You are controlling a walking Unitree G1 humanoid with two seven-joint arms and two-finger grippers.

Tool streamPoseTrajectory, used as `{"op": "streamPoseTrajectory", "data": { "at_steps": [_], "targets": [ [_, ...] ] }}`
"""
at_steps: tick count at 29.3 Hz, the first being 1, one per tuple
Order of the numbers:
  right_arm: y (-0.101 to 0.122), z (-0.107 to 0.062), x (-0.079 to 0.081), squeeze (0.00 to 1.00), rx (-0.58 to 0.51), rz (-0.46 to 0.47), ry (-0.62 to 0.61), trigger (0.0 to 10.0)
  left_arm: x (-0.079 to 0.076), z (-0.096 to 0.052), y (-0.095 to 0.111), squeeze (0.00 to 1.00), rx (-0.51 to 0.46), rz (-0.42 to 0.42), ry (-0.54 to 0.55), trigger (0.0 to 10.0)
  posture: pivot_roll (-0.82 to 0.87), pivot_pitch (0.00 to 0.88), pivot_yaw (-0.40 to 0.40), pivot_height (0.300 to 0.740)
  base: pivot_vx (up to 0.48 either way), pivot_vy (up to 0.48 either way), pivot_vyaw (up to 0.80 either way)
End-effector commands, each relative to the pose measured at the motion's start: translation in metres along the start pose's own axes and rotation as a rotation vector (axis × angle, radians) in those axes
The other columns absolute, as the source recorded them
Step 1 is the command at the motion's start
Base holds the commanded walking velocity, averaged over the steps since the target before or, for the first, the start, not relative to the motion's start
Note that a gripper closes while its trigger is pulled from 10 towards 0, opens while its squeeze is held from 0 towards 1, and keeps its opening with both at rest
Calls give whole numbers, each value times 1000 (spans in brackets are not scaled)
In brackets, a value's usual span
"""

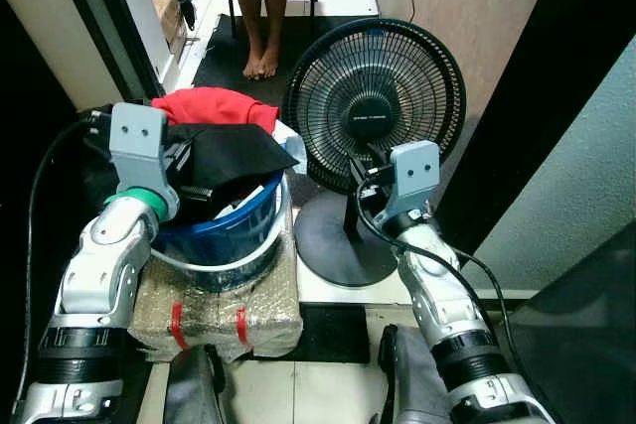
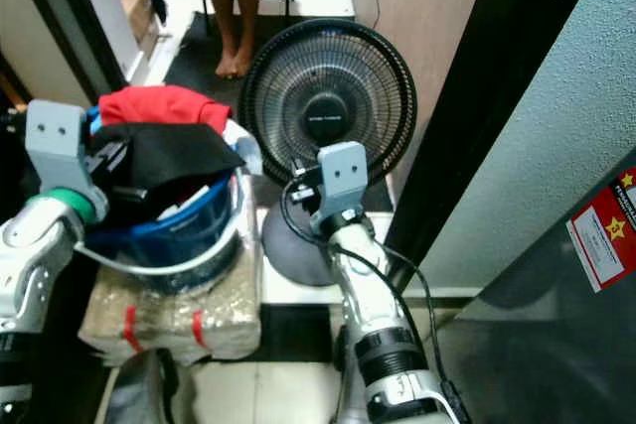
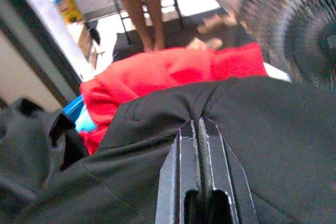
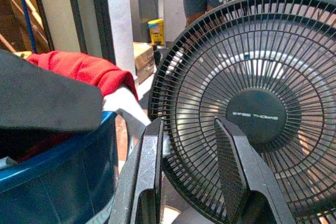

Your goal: Clothes washing

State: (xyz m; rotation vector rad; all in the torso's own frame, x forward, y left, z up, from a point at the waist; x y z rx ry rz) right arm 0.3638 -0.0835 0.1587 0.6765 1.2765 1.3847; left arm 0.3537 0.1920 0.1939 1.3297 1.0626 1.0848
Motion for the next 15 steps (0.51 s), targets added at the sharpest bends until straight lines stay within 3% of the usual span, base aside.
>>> {"op": "streamPoseTrajectory", "data": {
  "at_steps": [1,2,3,5,10,15],
  "targets": [
    [0,0,2,0,-4,3,5,10000,-10,-1,-3,0,5,47,-47,10000,22,1,31,395,0,0,0],
    [0,0,2,0,-4,3,5,10000,-10,-1,-3,0,5,47,-47,10000,22,1,31,395,0,0,0],
    [0,0,2,0,-4,3,6,10000,-10,-4,-10,1000,40,98,-58,10000,25,0,30,395,0,0,0],
    [0,0,2,0,-4,3,6,10000,-10,-4,-10,1000,40,98,-58,10000,25,0,30,395,0,0,0],
    [1,2,3,0,-8,2,12,10000,-16,-7,-26,1000,121,238,-88,10000,20,0,29,395,0,0,0],
    [1,1,2,0,-7,1,11,10000,-21,-8,-20,1000,111,254,-107,10000,22,3,29,395,0,0,0]
  ]
}}
Point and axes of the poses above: a point about 5 cm out from each wrist's last joint towards the gripper, its own z axis pointing out of the wrist towards the gripper, its own y axis along the axis of the wrist's last joint, x = y × z, the point moved 3 cm from there along z, pointing out of the wrist towards the gripper, and after that the axes turned 13 degrees about -z, right-handed, at the moved point
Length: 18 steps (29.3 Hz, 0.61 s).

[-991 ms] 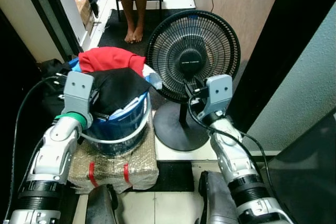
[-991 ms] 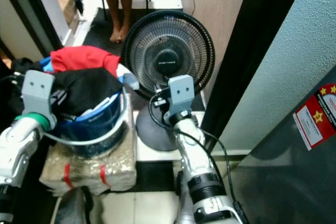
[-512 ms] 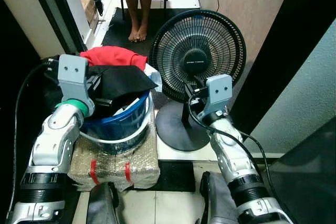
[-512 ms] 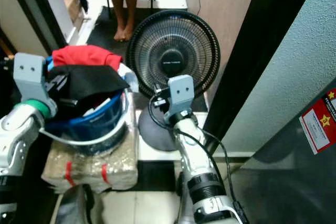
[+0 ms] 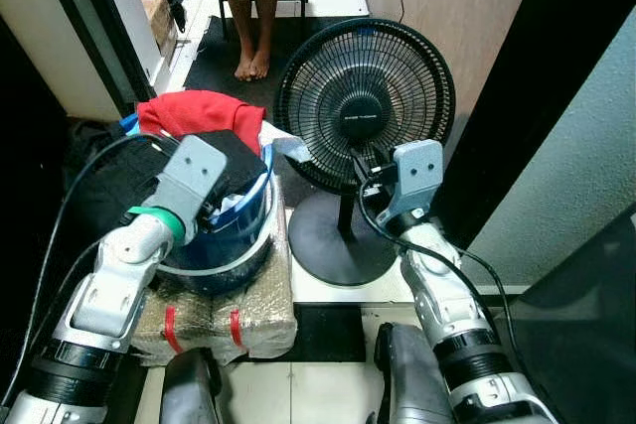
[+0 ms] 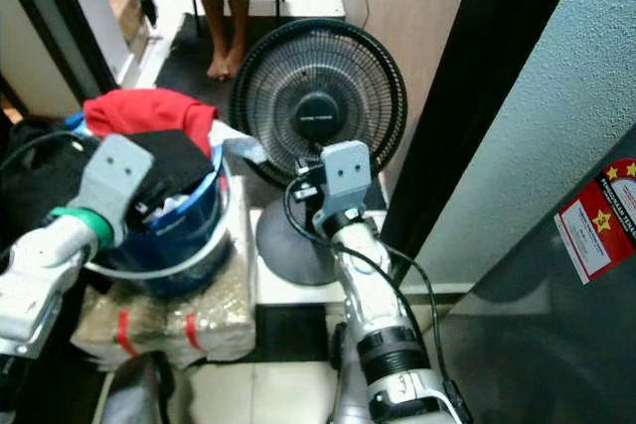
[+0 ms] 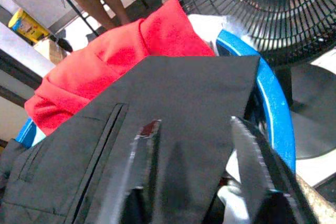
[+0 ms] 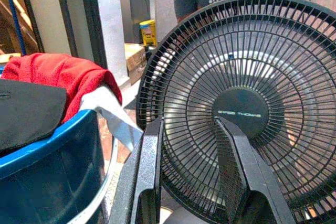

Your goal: Clothes washing

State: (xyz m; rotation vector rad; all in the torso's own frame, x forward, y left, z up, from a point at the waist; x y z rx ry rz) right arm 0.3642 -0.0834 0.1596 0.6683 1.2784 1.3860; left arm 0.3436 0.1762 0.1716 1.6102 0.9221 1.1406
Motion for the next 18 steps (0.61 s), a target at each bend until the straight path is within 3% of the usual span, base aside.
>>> {"op": "streamPoseTrajectory", "data": {
  "at_steps": [1,7,9,11,14,15,18],
  "targets": [
    [0,0,2,0,-4,4,6,10000,-2,-1,3,1000,1,15,-14,10000,22,3,29,395,0,0,0],
    [-1,-1,3,0,0,5,5,10000,-6,-2,1,1000,16,76,-23,10000,23,6,32,395,0,0,0],
    [-1,-1,3,0,0,7,4,10000,-1,-1,-5,1000,38,95,6,10000,20,9,33,395,0,0,0],
    [-1,0,4,0,0,8,3,10000,13,-3,-19,1000,93,143,67,10000,24,13,31,395,0,0,0],
    [-1,-1,3,0,0,8,3,10000,17,-4,-22,1000,110,153,84,10000,24,13,31,395,0,0,0],
    [-2,-1,3,0,3,7,3,10000,25,-7,-28,0,134,166,107,10000,27,14,31,395,0,0,0],
    [-2,-1,2,0,5,7,1,10000,54,-15,-43,0,206,203,204,10000,29,16,32,395,0,0,0]
  ]
}}
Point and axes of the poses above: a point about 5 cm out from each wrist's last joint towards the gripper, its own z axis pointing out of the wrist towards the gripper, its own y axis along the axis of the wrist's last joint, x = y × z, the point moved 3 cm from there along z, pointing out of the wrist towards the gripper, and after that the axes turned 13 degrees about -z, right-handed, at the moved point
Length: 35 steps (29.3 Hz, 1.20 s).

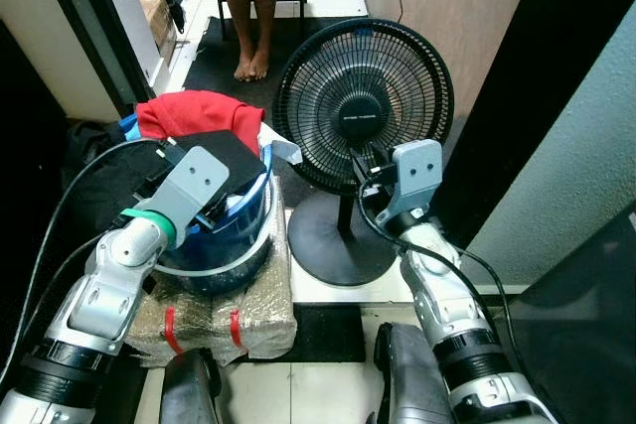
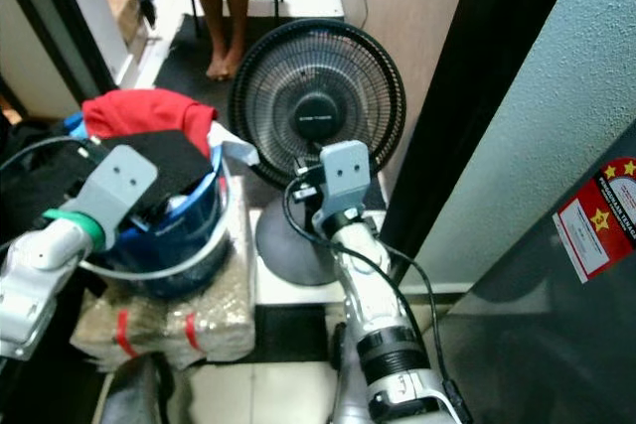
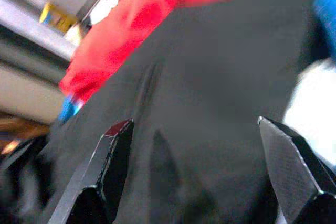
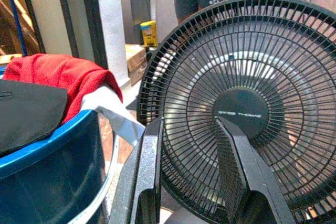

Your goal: Clothes washing

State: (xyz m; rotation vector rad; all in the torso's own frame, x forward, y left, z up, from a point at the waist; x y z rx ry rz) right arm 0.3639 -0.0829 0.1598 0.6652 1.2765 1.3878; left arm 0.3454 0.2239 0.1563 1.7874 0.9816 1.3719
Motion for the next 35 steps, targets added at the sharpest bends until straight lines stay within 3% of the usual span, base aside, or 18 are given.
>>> {"op": "streamPoseTrajectory", "data": {
  "at_steps": [1,3,5,6,7,8,9,13,15,16,18,29,30,31,32,33,34,35],
  "targets": [
    [-3,-1,2,0,8,8,1,10000,20,-3,-24,0,84,-6,77,10000,29,16,32,395,0,0,0],
    [-2,-1,3,0,8,9,1,10000,26,-4,-29,0,106,-26,98,10000,30,17,31,395,0,0,0],
    [-2,-1,4,0,7,11,4,10000,34,-6,-42,0,166,-136,101,10000,31,17,31,395,0,0,0],
    [-2,-1,4,0,7,11,4,10000,34,-6,-42,0,166,-136,101,10000,31,17,31,395,0,0,0],
    [-2,-1,4,0,7,11,6,10000,34,-10,-59,0,246,-258,53,10000,34,18,31,395,0,0,0],
    [-2,-1,4,0,7,11,6,10000,34,-10,-59,0,246,-258,53,10000,34,18,31,395,0,0,0],
    [-3,-1,4,0,8,10,5,10000,26,-14,-73,0,308,-351,-11,10000,32,19,30,395,0,0,0],
    [-3,-1,3,0,8,9,5,10000,21,-16,-78,0,331,-391,-40,10000,32,19,30,395,0,0,0],
    [-3,-1,3,0,8,8,4,10000,8,-20,-90,0,389,-516,-81,10000,29,19,27,395,0,0,0],
    [-3,-1,3,0,8,8,4,10000,8,-20,-90,0,389,-516,-81,10000,29,19,27,395,0,0,0],
    [-3,-1,2,0,8,6,6,10000,0,-21,-105,0,452,-626,-54,10000,26,20,24,395,0,0,0],
    [-2,-1,1,0,7,2,5,10000,0,-29,-129,0,541,-592,39,9882,26,23,24,395,0,0,0],
    [-2,-1,1,0,7,2,5,10000,-2,-30,-131,0,552,-589,33,4980,26,23,25,395,0,0,0],
    [-2,-1,1,0,7,2,5,10000,-2,-30,-131,0,552,-589,33,4980,26,23,25,395,0,0,0],
    [-2,-1,1,0,7,3,5,10000,-4,-32,-134,0,562,-589,23,3490,24,24,25,395,0,0,0],
    [-2,-1,1,0,7,3,5,10000,-4,-32,-134,0,562,-589,23,3490,24,24,25,395,0,0,0],
    [-2,-1,2,0,7,4,4,10000,-7,-34,-137,0,572,-596,7,902,24,23,25,395,0,0,0],
    [-2,-1,2,0,7,4,4,10000,-7,-34,-137,0,572,-596,7,902,24,23,25,395,0,0,0]
  ]
}}
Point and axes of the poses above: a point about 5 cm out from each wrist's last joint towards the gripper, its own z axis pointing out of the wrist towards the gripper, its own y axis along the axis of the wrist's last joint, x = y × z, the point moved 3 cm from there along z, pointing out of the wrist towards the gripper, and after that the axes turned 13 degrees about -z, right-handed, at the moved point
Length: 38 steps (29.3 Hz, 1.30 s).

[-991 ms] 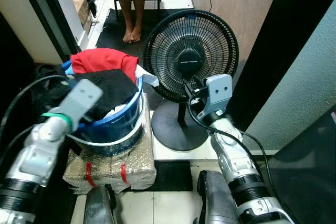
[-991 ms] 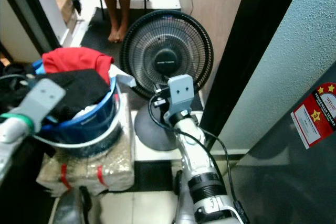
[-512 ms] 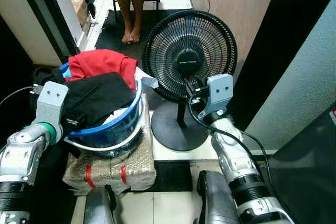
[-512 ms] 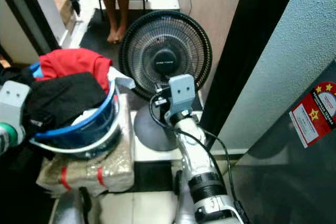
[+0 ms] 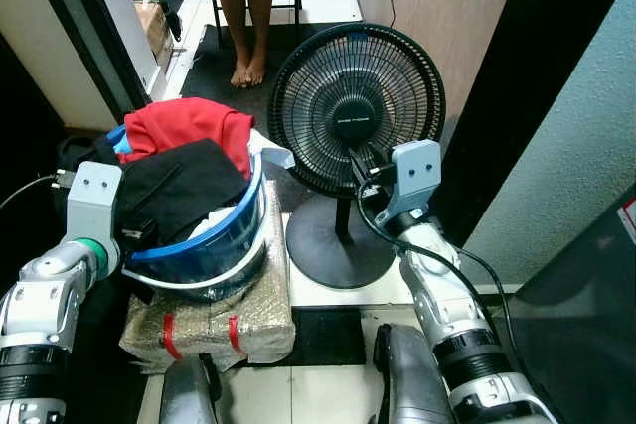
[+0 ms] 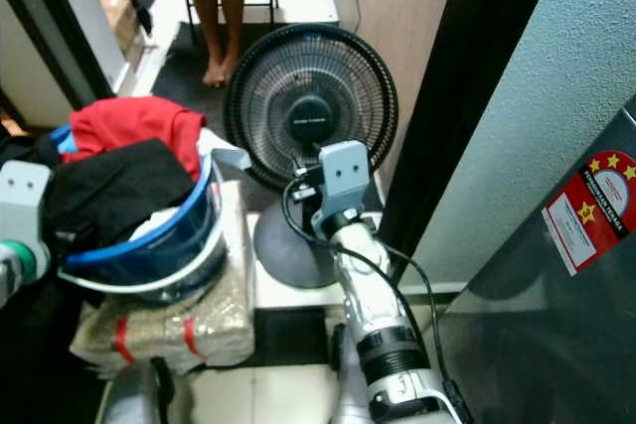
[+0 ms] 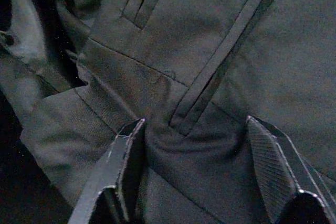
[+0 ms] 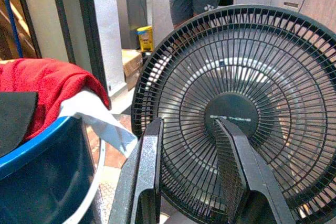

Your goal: Clothes washing

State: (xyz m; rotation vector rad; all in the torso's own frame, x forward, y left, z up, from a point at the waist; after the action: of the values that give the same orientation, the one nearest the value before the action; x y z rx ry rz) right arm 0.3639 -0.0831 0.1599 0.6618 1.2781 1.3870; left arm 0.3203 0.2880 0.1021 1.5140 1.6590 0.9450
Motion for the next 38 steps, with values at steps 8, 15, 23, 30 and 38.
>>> {"op": "streamPoseTrajectory", "data": {
  "at_steps": [8,15,23,30,38],
  "targets": [
    [-2,-1,1,0,8,4,1,10000,4,-2,-77,0,277,-15,9,0,24,22,23,395,0,0,0],
    [-2,0,0,0,6,3,-1,10000,5,-1,-77,0,269,14,15,0,25,19,23,395,0,0,0],
    [-1,1,1,0,4,4,2,10000,-6,0,-64,0,206,-38,-48,0,25,12,21,395,0,0,0],
    [0,2,1,0,0,3,4,10000,-27,0,-41,0,87,-82,-141,0,26,6,20,395,0,0,0],
    [6,5,1,0,-20,6,4,10000,-119,-30,57,0,-399,-52,-431,10000,24,0,20,395,0,0,0]
  ]
}}
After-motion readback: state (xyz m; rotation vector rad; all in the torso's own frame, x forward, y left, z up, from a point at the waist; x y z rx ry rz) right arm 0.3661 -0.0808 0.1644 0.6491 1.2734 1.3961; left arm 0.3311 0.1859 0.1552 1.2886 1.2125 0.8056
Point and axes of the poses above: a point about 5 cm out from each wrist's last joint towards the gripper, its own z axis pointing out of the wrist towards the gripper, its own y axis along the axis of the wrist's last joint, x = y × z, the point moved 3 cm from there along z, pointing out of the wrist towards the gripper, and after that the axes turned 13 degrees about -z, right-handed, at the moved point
